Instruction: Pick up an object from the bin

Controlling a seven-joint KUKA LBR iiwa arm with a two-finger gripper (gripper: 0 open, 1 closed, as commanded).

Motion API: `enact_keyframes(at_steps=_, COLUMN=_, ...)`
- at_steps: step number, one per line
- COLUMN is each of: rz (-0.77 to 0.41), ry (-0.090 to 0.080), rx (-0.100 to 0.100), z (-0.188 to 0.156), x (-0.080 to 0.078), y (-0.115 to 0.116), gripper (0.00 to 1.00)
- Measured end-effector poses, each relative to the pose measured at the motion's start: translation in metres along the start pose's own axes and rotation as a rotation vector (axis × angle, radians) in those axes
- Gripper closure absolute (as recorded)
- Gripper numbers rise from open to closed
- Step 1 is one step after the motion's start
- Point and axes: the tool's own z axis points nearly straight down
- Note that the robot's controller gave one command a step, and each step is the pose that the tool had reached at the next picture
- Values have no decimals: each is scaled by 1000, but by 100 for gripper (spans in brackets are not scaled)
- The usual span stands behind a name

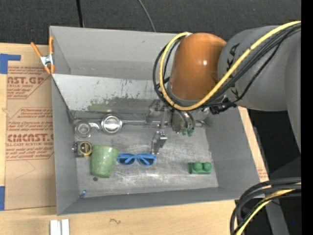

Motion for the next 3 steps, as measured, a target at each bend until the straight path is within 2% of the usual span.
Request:
enact_keyframes(at_steps=1, rz=-461, ry=-1, rx=1, z=112, x=49, y=-1, gripper=0)
enact_keyframes(at_steps=2, rz=-460, ry=-1, rx=0, z=111, x=48, y=0, gripper=100)
enact_keyframes(at_steps=3, rz=-769, ry=-7, rx=2, z=-37, x=31, y=-4, gripper=100)
